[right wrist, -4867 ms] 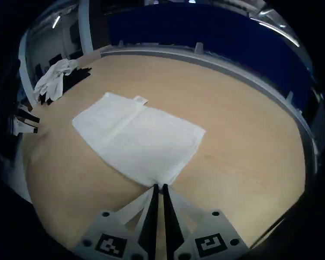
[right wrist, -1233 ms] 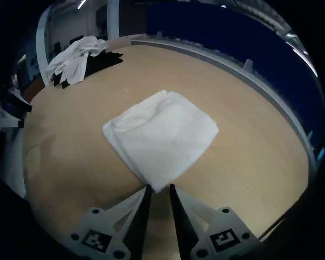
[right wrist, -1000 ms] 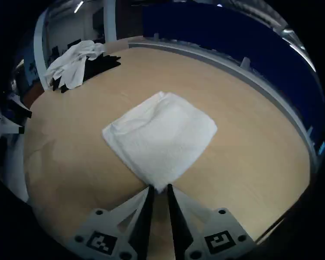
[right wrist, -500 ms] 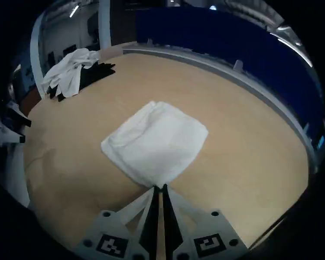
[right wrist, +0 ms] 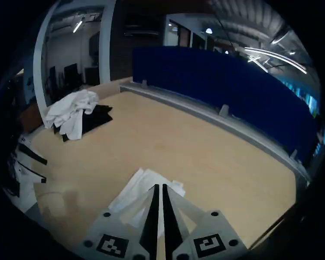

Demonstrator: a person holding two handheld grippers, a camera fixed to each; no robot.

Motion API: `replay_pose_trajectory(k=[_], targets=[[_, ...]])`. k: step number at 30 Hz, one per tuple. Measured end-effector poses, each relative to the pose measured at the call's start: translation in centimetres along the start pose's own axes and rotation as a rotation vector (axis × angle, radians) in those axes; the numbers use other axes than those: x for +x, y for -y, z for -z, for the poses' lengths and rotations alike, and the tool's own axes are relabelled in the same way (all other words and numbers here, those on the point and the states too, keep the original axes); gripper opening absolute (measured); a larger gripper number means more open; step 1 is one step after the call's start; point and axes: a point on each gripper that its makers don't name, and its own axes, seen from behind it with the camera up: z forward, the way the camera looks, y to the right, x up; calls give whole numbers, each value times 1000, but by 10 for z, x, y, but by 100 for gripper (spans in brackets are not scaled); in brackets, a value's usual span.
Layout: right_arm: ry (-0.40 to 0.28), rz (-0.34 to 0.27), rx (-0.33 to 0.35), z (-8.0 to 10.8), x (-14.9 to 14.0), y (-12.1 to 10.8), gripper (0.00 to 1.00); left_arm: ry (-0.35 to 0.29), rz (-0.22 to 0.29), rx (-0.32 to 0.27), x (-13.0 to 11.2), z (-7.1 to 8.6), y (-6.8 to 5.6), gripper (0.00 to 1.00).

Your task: Fold towel

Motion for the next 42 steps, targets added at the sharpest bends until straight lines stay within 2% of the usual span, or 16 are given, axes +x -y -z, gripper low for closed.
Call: replay_pose_trajectory(k=[2,5,11,13,17,21,35,42], targets=[[-17,2,-12,8,11,-9,5,-7,-7,-5,4,0,-3,94],[7,8,-37,10,0,-19,5,-16,-14,-5,8,1,-6,94],[20,-20,-26,10,-18,-18,5,-14,-11,-10,5,4,-9,94],[22,-22,-37,9,-22,-20,11,-11,-13,-8,4,5,-9,94],[37,-10,-42,5,-34,-21,65,-9,-17,-5,4,6,-8,94],[66,-2,-31,-1,-52,-19,70,-11,-12,-4,5,7,-8,94],[207,5,30,-21,-138,-4,70,15,4,4,-8,3,-5,94],[272,23,63,-25,-170,5,70,28,9,5,-11,1,-4,94]])
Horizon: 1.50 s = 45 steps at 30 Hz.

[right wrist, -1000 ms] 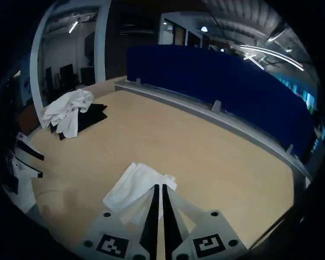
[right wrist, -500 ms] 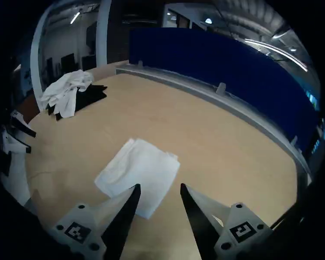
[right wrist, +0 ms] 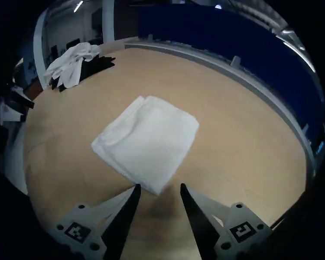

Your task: Fold towel

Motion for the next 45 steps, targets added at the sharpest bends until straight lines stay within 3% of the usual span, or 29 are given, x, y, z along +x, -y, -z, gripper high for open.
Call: replay_pose_trajectory(k=[3,9,17,21,32,45], targets=[[12,7,11,-3,-5,3,64,1,0,1,1,-1,1,94],[18,0,23,-6,-6,4,30,2,1,2,2,-5,3,94],[26,-8,53,-9,-8,12,19,9,-1,5,1,-8,6,94],[20,-5,39,-9,-4,11,4,10,-2,6,2,-9,7,94],[-8,-21,25,-3,7,9,3,8,-5,4,5,-6,6,94],[-212,-51,24,38,100,5,3,-20,-22,-2,19,-2,1,94]])
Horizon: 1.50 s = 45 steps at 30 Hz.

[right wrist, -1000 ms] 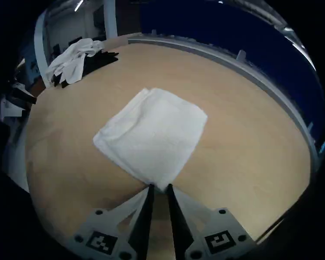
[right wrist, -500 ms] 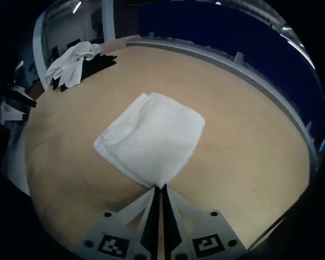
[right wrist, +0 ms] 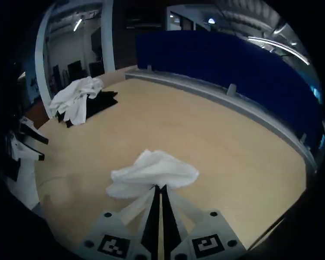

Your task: Fold towel

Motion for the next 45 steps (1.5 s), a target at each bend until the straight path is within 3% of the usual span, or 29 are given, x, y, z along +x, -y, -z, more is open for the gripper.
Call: replay_pose_trajectory(k=[11,20,26,35,45], targets=[[-111,10,-11,29,68,-9,3,-31,-18,-14,13,6,-12,94],[-161,-15,-79,76,88,-53,3,-57,-45,-37,27,7,-31,94],[-169,-31,-134,115,83,-101,3,-60,-61,-45,31,5,-44,94],[-115,-22,-222,167,46,-187,3,-56,-65,-41,33,3,-66,94],[-62,-41,-265,193,2,-258,2,-47,-62,-34,32,-6,-93,94]])
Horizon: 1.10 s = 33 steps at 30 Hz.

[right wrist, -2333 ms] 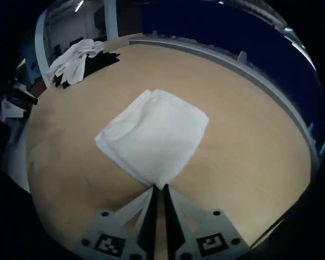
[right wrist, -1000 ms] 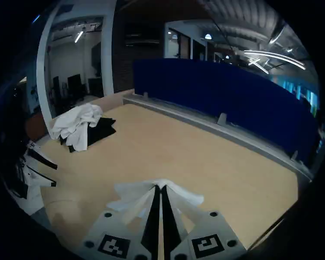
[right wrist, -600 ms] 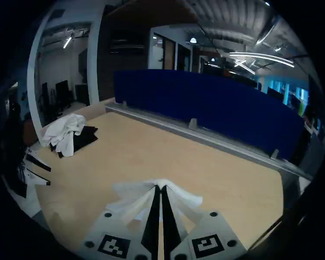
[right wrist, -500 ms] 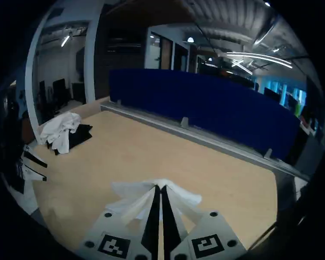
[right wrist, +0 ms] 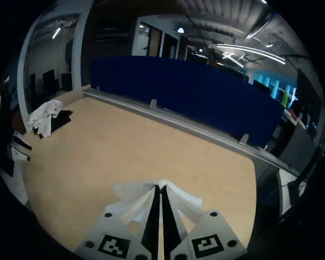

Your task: Fold towel

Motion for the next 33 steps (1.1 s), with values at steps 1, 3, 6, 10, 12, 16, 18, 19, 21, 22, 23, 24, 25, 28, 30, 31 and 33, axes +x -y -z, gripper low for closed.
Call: replay_pose_trajectory(k=[1,3,6,10,12,16,18,19,21,22,23,24,25,28,30,31,33], targets=[[1,-4,-2,-1,-2,-5,2,2,0,0,0,-1,-2,94],[4,-10,-6,-3,-6,-14,2,4,-1,2,0,-2,-6,94],[11,-13,-12,-8,-11,-24,2,5,-3,5,2,-4,-9,94],[17,-14,-15,-14,-15,-34,2,8,-2,12,3,-5,-9,94],[19,-15,-15,-18,-17,-37,3,9,0,16,4,-6,-9,94],[29,-21,-10,-23,-25,-41,3,11,2,21,5,-8,-8,94],[38,-25,-7,-24,-32,-41,3,13,1,23,5,-8,-8,94],[44,-26,-6,-25,-36,-42,3,14,0,24,5,-9,-8,94],[56,-30,-7,-24,-46,-43,3,16,-2,26,5,-10,-8,94],[63,-33,-8,-24,-51,-44,3,17,-3,26,5,-10,-8,94],[70,-35,-10,-23,-57,-46,3,18,-5,26,5,-11,-8,94],[76,-39,-13,-21,-62,-47,3,19,-5,26,5,-11,-9,94],[82,-43,-15,-20,-68,-49,3,20,-5,26,5,-12,-9,94],[102,-59,-26,-13,-86,-55,3,22,-7,25,6,-13,-11,94],[118,-72,-35,-9,-100,-60,3,24,-8,24,6,-14,-12,94],[127,-79,-39,-7,-106,-62,3,25,-9,23,6,-15,-12,94],[148,-93,-51,-2,-122,-66,3,27,-12,22,7,-17,-14,94]])
